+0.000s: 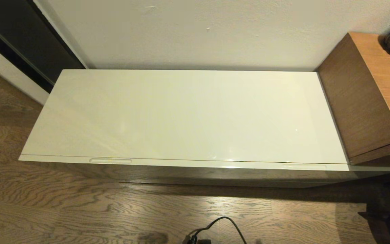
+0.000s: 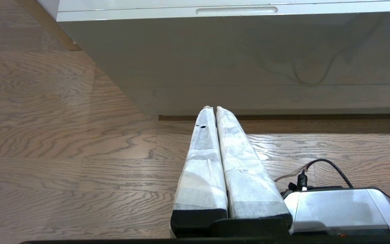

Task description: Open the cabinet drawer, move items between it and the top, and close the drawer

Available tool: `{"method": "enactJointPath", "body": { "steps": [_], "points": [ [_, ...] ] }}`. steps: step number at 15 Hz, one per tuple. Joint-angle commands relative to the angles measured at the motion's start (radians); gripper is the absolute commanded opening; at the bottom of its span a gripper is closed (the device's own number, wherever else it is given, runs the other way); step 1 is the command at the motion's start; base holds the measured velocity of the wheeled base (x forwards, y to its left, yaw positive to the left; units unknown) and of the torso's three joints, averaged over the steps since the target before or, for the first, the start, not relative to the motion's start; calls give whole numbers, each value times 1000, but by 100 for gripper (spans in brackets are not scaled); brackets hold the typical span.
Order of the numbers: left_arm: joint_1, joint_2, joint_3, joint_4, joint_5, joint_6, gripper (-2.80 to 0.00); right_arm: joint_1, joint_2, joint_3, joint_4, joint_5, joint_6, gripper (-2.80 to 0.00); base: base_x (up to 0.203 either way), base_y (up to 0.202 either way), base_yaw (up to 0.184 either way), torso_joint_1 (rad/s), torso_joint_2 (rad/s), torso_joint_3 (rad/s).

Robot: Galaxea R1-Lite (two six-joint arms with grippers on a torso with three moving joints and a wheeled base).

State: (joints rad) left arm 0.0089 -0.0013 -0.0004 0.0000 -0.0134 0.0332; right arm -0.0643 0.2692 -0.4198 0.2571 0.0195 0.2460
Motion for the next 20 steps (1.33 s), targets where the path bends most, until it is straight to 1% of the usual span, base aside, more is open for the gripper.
{"method": "enactJointPath", "body": {
  "steps": [1,4,6,8,11,12,14,15,18,20],
  "points": [
    [0,1,0,0,0,1,-280,4,-14,-18,-5,-31,0,-280,0,0,0,0,0,0],
    [0,1,0,0,0,1,-280,18,-50,-102,62,-28,-2,-280,0,0,0,0,0,0],
    [0,1,0,0,0,1,-280,24,-66,-153,131,-24,-1,-280,0,0,0,0,0,0],
    [0,1,-1,0,0,1,-280,42,-106,-161,187,-19,-7,-280,0,0,0,0,0,0],
    [0,1,0,0,0,1,-280,46,-138,-167,247,1,-16,-280,0,0,0,0,0,0],
    [0,1,-1,0,0,1,-280,47,-170,-162,281,16,-26,-280,0,0,0,0,0,0],
    [0,1,0,0,0,1,-280,49,-247,-137,363,45,-75,-280,0,0,0,0,0,0],
    [0,1,0,0,0,1,-280,49,-269,-92,377,47,-91,-280,0,0,0,0,0,0],
    [0,1,-1,0,0,1,-280,49,-269,-10,372,36,-97,-280,0,0,0,0,0,0],
    [0,1,0,0,0,1,-280,50,-269,34,338,5,-98,-280,0,0,0,0,0,0]
  ]
}}
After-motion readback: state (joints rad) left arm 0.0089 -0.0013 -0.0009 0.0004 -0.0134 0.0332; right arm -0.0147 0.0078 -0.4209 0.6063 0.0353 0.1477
